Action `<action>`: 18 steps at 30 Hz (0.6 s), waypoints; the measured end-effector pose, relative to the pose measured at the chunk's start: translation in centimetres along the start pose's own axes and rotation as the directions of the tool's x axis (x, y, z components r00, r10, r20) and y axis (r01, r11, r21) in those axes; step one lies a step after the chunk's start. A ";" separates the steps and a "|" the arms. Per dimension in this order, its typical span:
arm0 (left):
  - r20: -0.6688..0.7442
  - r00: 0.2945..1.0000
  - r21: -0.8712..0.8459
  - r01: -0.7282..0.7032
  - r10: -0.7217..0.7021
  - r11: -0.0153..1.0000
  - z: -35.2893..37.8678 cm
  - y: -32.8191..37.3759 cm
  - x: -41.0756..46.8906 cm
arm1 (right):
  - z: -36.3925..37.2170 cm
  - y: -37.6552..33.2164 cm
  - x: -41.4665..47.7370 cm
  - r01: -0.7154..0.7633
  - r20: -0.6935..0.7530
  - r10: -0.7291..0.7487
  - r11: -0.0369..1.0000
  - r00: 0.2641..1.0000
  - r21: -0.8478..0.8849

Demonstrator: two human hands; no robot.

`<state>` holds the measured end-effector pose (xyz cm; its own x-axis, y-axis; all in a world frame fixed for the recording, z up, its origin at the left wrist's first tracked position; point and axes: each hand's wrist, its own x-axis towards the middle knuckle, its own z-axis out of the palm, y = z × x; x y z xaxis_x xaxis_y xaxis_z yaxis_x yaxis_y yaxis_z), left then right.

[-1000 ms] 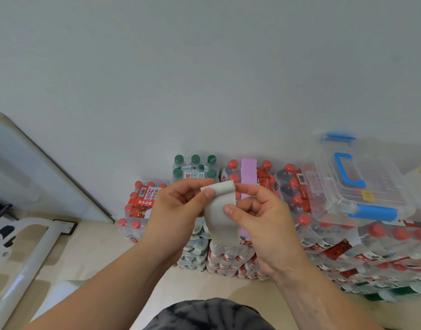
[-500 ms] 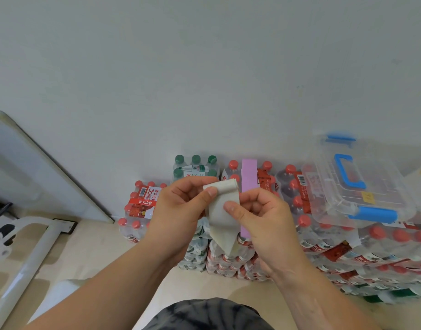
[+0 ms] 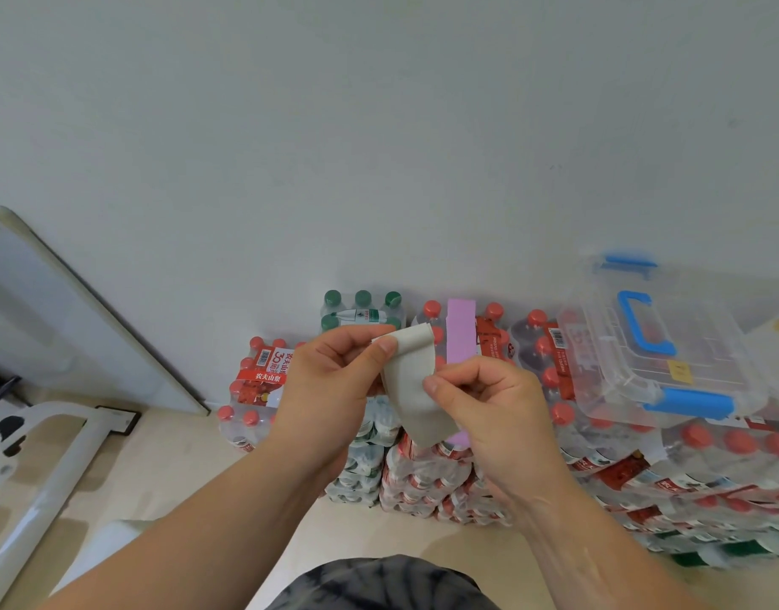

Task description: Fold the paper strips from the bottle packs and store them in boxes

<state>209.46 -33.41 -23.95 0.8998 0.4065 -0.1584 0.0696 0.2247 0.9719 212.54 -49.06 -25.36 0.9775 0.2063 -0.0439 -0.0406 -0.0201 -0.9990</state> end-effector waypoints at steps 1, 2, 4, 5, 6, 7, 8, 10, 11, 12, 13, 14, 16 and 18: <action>0.003 1.000 -0.005 0.001 -0.001 1.000 0.0 0.0 0.0 | 0.0 0.1 0.1 -0.006 -0.010 0.006 1.000 1.000 -0.017; 0.005 1.000 -0.008 0.003 -0.003 1.000 0.0 0.1 0.0 | 0.0 0.1 0.2 -0.015 -0.025 0.014 1.000 1.000 -0.027; 0.008 1.000 -0.006 0.003 -0.003 1.000 0.0 0.1 0.1 | 0.0 0.1 0.2 -0.030 -0.048 0.029 0.999 0.998 -0.026; 0.012 1.000 -0.010 0.002 -0.002 1.000 -0.1 0.1 0.1 | 0.0 0.0 0.2 -0.031 -0.046 0.030 0.999 0.998 -0.028; 0.019 1.000 -0.019 0.004 -0.004 1.000 -0.2 0.2 0.2 | 0.0 0.0 0.1 -0.028 -0.038 0.027 0.999 0.999 -0.029; 0.028 1.000 -0.029 0.007 -0.006 1.000 -0.2 0.2 0.1 | 0.1 -0.1 0.1 -0.027 -0.030 0.026 0.999 0.999 -0.024; 0.039 0.999 -0.037 0.009 -0.008 0.999 -0.2 0.4 0.0 | 0.1 -0.1 0.0 -0.028 -0.024 0.028 0.999 0.999 -0.019; 0.052 0.999 -0.034 -0.002 0.004 0.999 -0.1 0.5 -0.3 | 0.1 -0.1 0.1 -0.030 -0.027 0.030 0.999 0.999 -0.013; 0.052 0.998 -0.021 -0.016 0.017 1.000 -0.1 0.6 -0.4 | 0.1 -0.1 0.1 -0.027 -0.028 0.027 1.000 0.999 -0.014; 0.050 0.998 -0.001 -0.034 0.034 0.999 -0.1 0.6 -0.4 | 0.1 0.0 0.1 -0.020 -0.026 0.019 1.000 0.999 -0.017; 0.047 0.997 0.022 -0.055 0.054 0.998 -0.2 0.5 -0.4 | 0.1 0.0 0.1 -0.011 -0.021 0.011 1.000 1.000 -0.017; 0.048 0.996 0.043 -0.072 0.070 0.996 -0.3 0.5 -0.4 | 0.0 0.1 0.1 -0.004 -0.015 0.004 1.000 1.000 -0.015; 0.060 0.994 0.071 -0.096 0.092 0.993 -0.5 0.4 -0.3 | 0.0 0.1 0.0 0.007 0.001 -0.007 1.000 1.000 -0.012; 0.074 0.992 0.082 -0.106 0.100 0.991 -0.6 0.3 -0.4 | -0.1 0.2 0.0 0.012 0.011 -0.012 1.000 1.000 -0.006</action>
<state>208.88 -33.01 -23.74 0.9317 0.3603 -0.0469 0.0085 0.1073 0.9942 212.58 -49.12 -25.60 0.9756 0.2172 -0.0322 -0.0278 -0.0232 -0.9993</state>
